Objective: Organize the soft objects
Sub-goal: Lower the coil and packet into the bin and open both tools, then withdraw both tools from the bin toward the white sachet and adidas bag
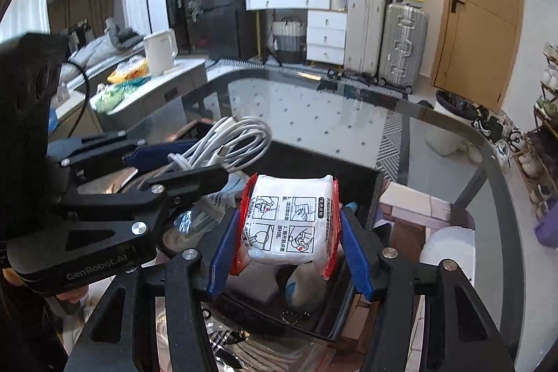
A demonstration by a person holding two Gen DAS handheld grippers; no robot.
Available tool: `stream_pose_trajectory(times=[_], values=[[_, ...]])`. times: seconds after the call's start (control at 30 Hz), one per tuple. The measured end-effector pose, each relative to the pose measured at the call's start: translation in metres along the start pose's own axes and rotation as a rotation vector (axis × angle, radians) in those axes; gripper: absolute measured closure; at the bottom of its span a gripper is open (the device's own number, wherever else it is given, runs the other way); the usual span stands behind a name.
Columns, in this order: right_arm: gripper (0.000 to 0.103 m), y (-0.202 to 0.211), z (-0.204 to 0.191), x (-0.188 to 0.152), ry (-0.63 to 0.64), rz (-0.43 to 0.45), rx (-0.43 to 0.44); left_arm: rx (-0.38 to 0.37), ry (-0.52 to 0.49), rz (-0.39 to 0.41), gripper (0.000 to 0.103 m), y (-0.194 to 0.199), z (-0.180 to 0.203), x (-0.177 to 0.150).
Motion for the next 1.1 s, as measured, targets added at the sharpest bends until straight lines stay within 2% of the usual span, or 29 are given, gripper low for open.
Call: stream_pose_trajectory(times=[0.07, 0.27, 0.47, 0.57, 0.67, 0.77, 0.8, 0.87, 0.93, 1.0, 1.03, 1.1], values=[[0.046, 0.0, -0.001, 0.0, 0.007, -0.006, -0.006, -0.016, -0.002, -0.027, 0.07, -0.003, 0.001, -0.004], [0.046, 0.002, -0.003, -0.003, 0.024, -0.027, -0.007, -0.035, -0.021, -0.04, 0.07, -0.003, 0.004, -0.007], [0.045, 0.005, -0.004, -0.006, 0.029, -0.026, -0.002, -0.025, -0.065, -0.049, 0.067, -0.001, 0.007, -0.01], [0.043, 0.006, -0.004, -0.007, 0.03, -0.023, 0.002, -0.022, -0.075, -0.06, 0.067, -0.001, 0.007, -0.011], [0.038, 0.009, -0.004, -0.006, 0.037, -0.012, 0.011, -0.025, -0.077, -0.074, 0.063, -0.001, 0.009, -0.011], [0.031, 0.018, -0.002, -0.006, 0.039, 0.027, 0.008, -0.045, -0.055, -0.072, 0.051, 0.005, 0.008, -0.012], [0.025, 0.023, 0.0, -0.006, 0.031, 0.04, 0.01, -0.051, -0.049, -0.065, 0.045, 0.01, 0.008, -0.011], [0.015, 0.032, 0.004, -0.006, 0.012, 0.061, 0.006, -0.07, -0.045, -0.056, 0.04, 0.017, 0.009, -0.011], [0.01, 0.042, 0.006, -0.009, -0.004, 0.072, 0.02, -0.049, -0.038, -0.041, 0.017, 0.028, 0.007, -0.011], [0.001, 0.052, 0.01, -0.014, -0.033, 0.082, 0.009, -0.007, -0.013, -0.015, 0.0, 0.038, 0.002, -0.01], [0.001, 0.056, 0.011, -0.016, -0.042, 0.087, 0.005, 0.005, 0.006, 0.007, 0.0, 0.045, 0.0, -0.01], [0.001, 0.064, 0.01, -0.024, -0.06, 0.084, -0.008, -0.018, 0.019, 0.015, 0.0, 0.055, 0.001, -0.014]])
Point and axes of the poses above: each gripper's, at about its wrist camera, not at the fingertips, and y roughly against the way its jaws point, z to its right, x to its top, the point moved 9 cm from there along -y, roughly the way its jaws point, and after that the axes turned 5 degrees about -z, right-handed, at the moved point
